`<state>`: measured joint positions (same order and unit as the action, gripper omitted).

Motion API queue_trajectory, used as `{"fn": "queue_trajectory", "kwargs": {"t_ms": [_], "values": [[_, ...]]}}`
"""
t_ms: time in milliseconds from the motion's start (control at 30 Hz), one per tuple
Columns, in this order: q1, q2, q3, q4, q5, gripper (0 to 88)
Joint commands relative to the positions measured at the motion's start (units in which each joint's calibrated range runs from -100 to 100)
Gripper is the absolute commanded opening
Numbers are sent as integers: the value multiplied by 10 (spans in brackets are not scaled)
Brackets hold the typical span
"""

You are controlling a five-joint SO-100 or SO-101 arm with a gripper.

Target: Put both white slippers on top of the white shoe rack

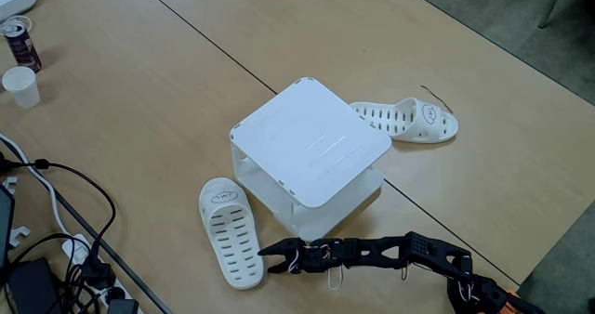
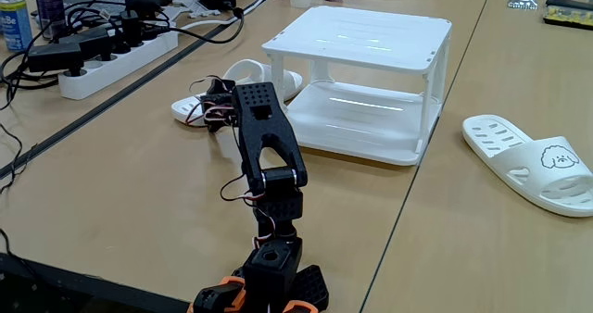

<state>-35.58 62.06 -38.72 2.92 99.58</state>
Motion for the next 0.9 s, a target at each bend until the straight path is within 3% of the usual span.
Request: {"fn": "queue_trajectory", "kwargs": {"t_ms": [0, 867], "values": [[-2, -3, -42, -8, 4, 279], [-31, 132, -229, -6, 4, 273]]}}
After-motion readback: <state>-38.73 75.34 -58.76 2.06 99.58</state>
